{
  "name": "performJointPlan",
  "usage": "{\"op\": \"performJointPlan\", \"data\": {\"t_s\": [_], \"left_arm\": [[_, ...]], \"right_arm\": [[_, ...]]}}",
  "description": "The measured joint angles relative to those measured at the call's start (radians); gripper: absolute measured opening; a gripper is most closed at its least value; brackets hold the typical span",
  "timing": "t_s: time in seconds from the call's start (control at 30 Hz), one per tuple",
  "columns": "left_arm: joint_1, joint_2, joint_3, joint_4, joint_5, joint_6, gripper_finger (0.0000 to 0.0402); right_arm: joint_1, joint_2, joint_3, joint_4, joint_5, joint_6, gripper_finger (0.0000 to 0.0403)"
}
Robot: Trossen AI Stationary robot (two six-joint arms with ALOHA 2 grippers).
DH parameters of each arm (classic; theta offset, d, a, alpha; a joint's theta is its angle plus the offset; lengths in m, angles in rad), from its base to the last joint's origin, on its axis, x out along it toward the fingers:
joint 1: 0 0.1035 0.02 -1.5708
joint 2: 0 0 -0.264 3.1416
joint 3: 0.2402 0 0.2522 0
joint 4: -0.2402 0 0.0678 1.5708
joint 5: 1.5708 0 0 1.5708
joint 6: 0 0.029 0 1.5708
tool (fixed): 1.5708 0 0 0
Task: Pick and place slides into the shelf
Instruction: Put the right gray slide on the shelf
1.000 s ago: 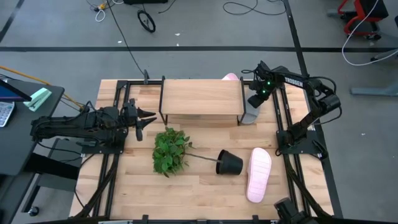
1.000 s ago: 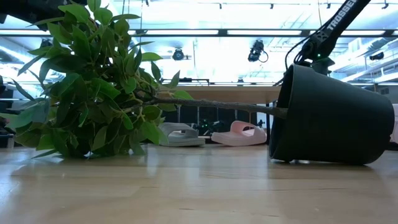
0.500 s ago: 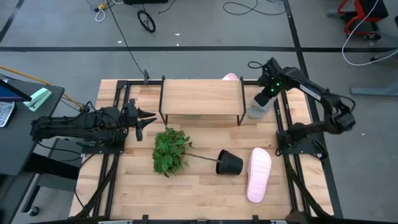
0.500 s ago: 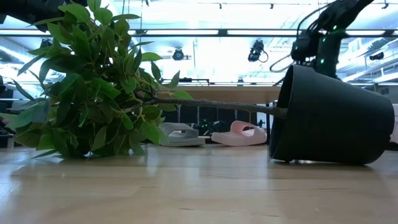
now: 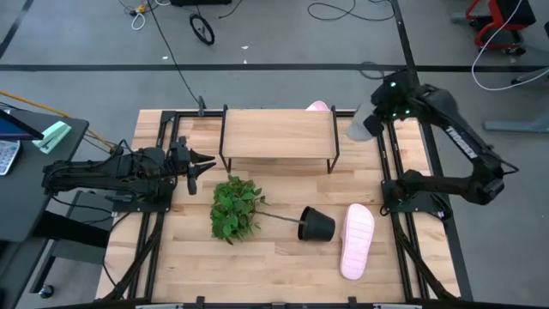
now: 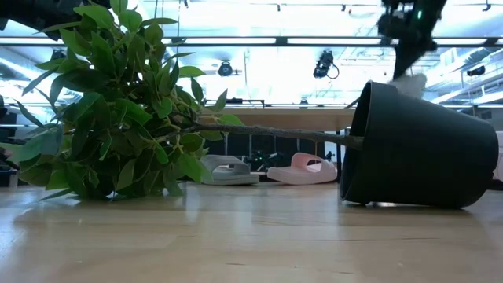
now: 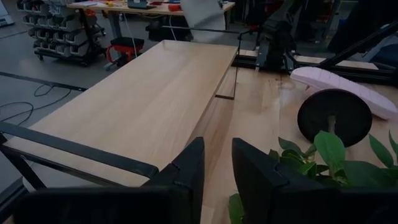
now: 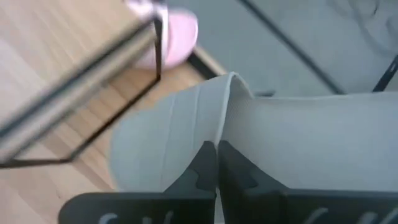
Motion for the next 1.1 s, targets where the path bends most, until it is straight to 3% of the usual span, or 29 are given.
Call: {"op": "performJointPlan", "data": {"t_s": [0.13, 0.43, 0.8, 1.1], "left_arm": [[0.0, 0.0, 0.0, 0.0, 0.0, 0.0, 0.0087], [0.0, 0.0, 0.0, 0.0, 0.0, 0.001, 0.0093], [0.0, 0.0, 0.0, 0.0, 0.0, -0.001, 0.0091], [0.0, 0.0, 0.0, -0.001, 0.038, -0.004, 0.0087]], "right_arm": [[0.032, -0.001, 0.159, -0.034, -0.042, -0.001, 0.0002], [0.093, 0.072, 0.368, -0.032, -0.323, 0.008, 0.0002], [0.184, 0.287, 0.396, -0.023, -0.68, -0.153, 0.0002], [0.194, 0.461, 0.396, -0.057, -0.767, -0.219, 0.0002]]}}
